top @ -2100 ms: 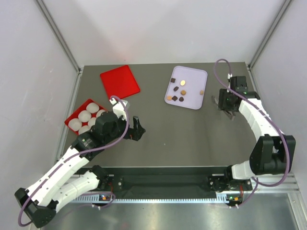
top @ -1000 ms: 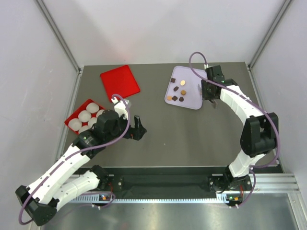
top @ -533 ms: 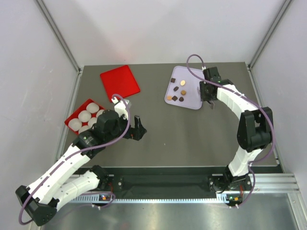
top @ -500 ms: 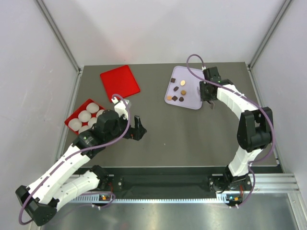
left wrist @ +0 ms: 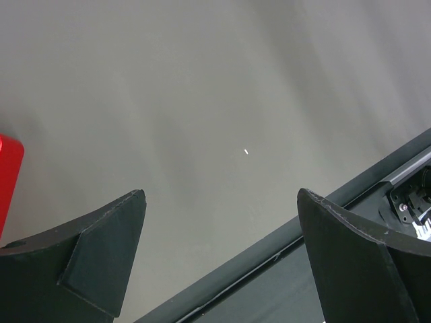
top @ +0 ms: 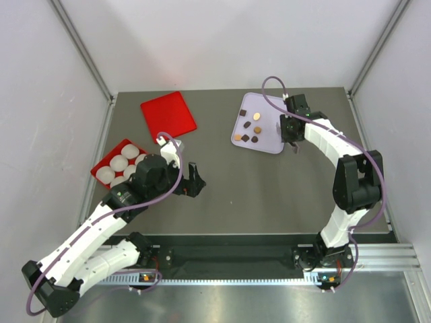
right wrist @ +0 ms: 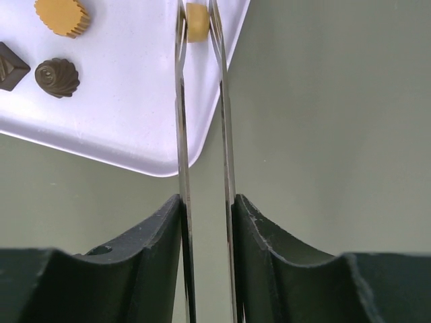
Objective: Pack the chocolate
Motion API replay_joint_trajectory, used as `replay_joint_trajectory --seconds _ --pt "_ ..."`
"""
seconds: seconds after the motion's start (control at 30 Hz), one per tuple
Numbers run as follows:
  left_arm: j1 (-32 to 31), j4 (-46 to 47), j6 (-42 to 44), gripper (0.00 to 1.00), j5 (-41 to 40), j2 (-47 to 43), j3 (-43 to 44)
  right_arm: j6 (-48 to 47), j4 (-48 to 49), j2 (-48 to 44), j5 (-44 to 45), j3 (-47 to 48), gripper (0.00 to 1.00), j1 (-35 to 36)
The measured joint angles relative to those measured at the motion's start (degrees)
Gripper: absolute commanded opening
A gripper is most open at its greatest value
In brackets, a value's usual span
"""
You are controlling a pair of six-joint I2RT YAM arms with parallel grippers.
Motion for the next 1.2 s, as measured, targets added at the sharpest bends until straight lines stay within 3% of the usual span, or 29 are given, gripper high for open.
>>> replay_joint_trajectory --seconds 0.27,0.57,0.77,1.0,1.2 --pt "0.0 -0.04 0.04 0.99 -0.15 -1.6 0.0 -0.04 -0.04 -0.11 -0.44 -0.07 0.22 0.09" --pt "0.0 -0.09 0.09 0.98 -3.13 -6.4 0.0 0.42 -0.63 -4.59 -0.72 0.15 0.2 3.45" --pt "0.0 -0.2 0.22 0.99 -7.23 -11.19 0.0 3.08 -0.26 -7.3 -2.05 3.06 0.19 10.99" --pt "0.0 -0.98 0.2 0.99 -9.51 -14.49 1.95 8.76 8.0 -7.34 -7.15 3.45 0.18 22.25" --pt "0.0 -1.73 0.11 0.99 -9.57 -14.27 5.79 11.98 16.24 -1.62 -10.8 7.43 0.16 30.05"
